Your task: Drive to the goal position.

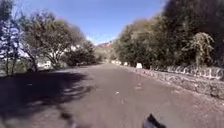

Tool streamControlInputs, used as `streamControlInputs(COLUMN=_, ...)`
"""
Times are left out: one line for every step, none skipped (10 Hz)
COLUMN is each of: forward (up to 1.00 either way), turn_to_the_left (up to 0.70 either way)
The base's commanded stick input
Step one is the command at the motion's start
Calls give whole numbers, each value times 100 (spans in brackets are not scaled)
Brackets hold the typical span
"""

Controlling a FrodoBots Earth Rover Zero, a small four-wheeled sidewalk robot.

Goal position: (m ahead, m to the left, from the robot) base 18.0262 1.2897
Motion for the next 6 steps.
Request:
streamControlInputs(forward=50, turn_to_the_left=-5)
streamControlInputs(forward=50, turn_to_the_left=0)
streamControlInputs(forward=50, turn_to_the_left=0)
streamControlInputs(forward=50, turn_to_the_left=0)
streamControlInputs(forward=50, turn_to_the_left=0)
streamControlInputs(forward=50, turn_to_the_left=0)
